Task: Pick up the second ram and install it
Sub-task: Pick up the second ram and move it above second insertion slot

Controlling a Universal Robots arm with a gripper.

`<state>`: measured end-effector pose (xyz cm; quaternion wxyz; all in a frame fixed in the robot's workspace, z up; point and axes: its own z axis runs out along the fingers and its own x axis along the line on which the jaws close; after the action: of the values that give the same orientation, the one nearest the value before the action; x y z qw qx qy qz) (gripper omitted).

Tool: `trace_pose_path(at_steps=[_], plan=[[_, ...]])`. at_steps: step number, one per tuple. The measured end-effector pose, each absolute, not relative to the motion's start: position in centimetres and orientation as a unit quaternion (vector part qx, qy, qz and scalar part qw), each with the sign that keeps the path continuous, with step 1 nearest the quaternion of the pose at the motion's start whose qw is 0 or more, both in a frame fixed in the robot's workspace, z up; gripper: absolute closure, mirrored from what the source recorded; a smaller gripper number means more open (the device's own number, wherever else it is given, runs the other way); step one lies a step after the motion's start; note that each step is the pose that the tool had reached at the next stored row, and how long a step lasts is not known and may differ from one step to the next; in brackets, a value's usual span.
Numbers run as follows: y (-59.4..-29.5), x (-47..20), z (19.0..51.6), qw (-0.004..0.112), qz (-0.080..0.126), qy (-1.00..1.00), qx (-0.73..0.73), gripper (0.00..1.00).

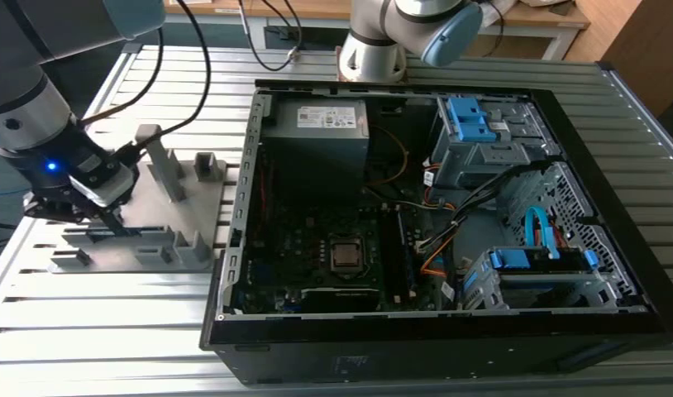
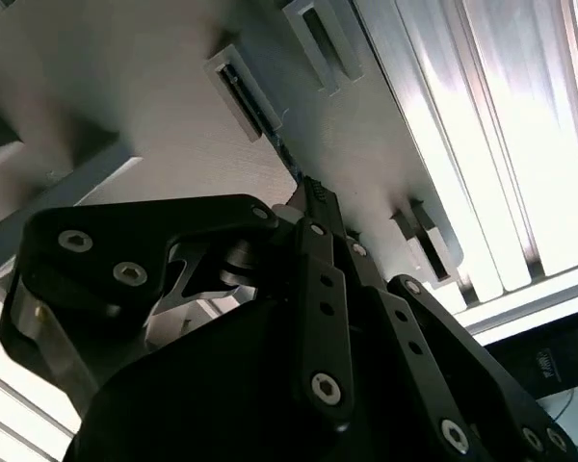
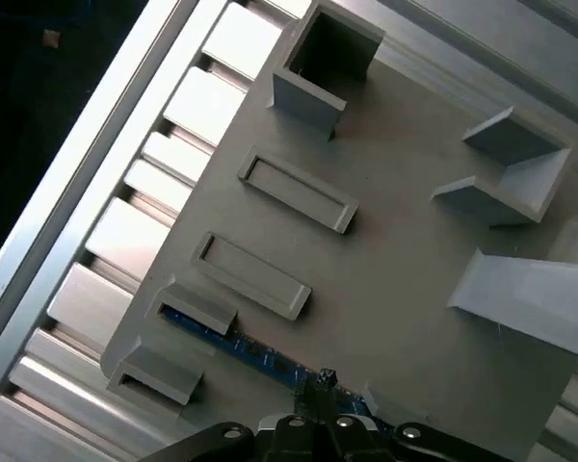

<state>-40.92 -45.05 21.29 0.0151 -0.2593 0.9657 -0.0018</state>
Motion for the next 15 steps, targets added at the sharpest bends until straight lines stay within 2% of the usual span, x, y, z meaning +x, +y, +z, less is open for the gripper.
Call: trace_pose_path(at_steps=[15], plan=[[-45.05, -40.91, 21.28, 0.015, 0.0, 0.933, -0.359, 0.9]])
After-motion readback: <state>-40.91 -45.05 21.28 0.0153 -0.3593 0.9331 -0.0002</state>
